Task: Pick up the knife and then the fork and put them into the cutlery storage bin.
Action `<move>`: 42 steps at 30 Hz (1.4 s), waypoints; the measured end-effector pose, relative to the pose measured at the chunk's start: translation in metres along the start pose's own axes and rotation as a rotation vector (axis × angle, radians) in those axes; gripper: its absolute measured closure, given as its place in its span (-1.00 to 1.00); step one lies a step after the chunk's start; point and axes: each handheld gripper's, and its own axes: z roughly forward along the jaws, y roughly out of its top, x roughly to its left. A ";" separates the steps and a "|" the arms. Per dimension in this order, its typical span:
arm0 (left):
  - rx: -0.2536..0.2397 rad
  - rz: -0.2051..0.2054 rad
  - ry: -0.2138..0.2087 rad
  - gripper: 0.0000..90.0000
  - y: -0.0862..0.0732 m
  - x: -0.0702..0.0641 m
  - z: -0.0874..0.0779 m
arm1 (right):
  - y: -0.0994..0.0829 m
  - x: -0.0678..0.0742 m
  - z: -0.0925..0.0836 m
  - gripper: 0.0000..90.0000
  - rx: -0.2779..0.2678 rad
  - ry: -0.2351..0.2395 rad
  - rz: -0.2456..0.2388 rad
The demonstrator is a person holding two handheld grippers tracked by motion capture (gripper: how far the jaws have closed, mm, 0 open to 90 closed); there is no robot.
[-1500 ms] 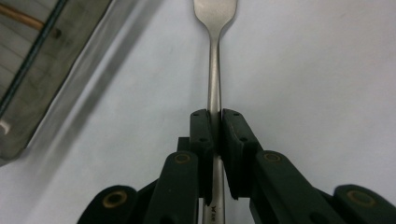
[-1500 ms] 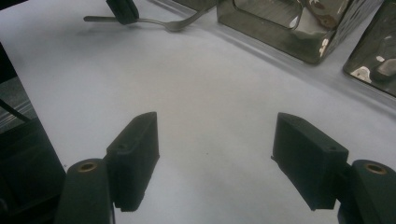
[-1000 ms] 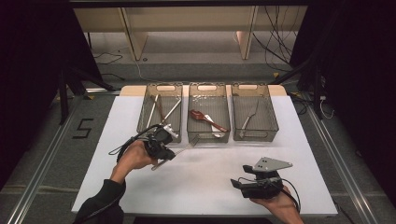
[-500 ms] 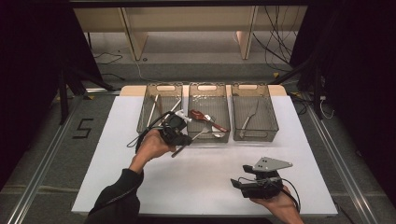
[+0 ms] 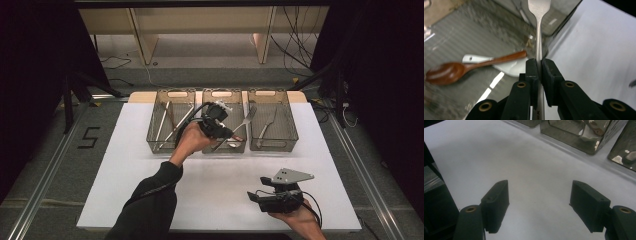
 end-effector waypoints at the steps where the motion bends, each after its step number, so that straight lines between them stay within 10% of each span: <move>1: -0.006 -0.001 0.001 0.83 0.004 -0.001 0.002 | 0.000 0.000 0.000 -0.29 -0.001 0.000 -0.003; 42: -0.144 -0.108 0.002 0.83 0.073 -0.007 0.066 | -0.001 -0.001 -0.004 -0.29 -0.022 0.006 0.006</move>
